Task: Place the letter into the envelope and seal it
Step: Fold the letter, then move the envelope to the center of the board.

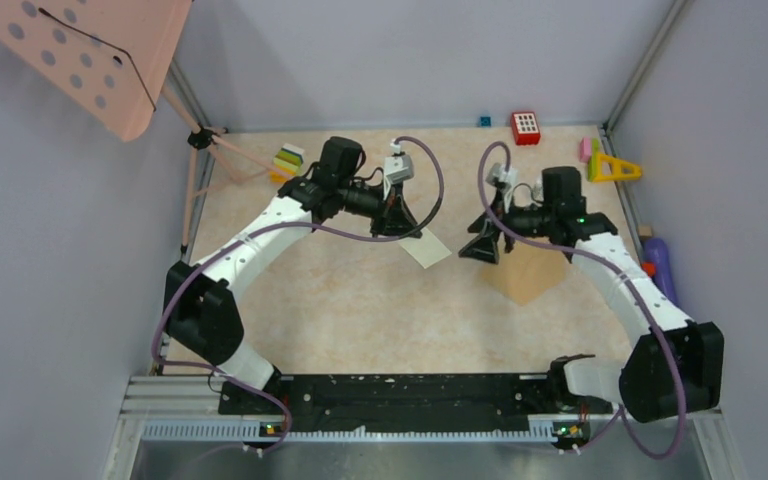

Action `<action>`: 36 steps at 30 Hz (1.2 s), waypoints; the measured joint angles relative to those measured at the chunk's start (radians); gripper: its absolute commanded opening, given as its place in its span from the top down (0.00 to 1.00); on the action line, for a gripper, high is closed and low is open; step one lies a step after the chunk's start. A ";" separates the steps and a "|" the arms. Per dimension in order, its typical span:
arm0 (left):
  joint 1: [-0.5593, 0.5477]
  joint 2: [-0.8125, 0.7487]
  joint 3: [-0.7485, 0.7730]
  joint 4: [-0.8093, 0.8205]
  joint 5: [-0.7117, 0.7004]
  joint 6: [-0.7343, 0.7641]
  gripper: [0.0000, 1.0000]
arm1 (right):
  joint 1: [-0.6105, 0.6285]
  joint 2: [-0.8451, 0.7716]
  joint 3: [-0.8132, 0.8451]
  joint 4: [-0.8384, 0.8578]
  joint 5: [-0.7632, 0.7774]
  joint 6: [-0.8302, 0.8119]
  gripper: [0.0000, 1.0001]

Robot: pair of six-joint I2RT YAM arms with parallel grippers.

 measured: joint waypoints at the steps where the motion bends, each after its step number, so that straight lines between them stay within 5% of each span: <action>1: 0.000 0.000 -0.002 0.006 -0.008 -0.005 1.00 | -0.053 -0.003 0.003 -0.009 -0.009 0.007 0.21; 7: 0.006 -0.009 -0.031 0.048 -0.090 -0.038 1.00 | -0.427 -0.006 0.004 -0.064 -0.045 0.051 0.20; 14: 0.031 -0.056 -0.044 0.066 -0.174 -0.043 1.00 | -0.703 0.101 -0.004 -0.074 0.054 0.128 0.20; 36: 0.114 -0.164 -0.147 0.115 -0.201 -0.082 1.00 | -0.757 0.379 -0.050 -0.091 0.435 0.208 0.22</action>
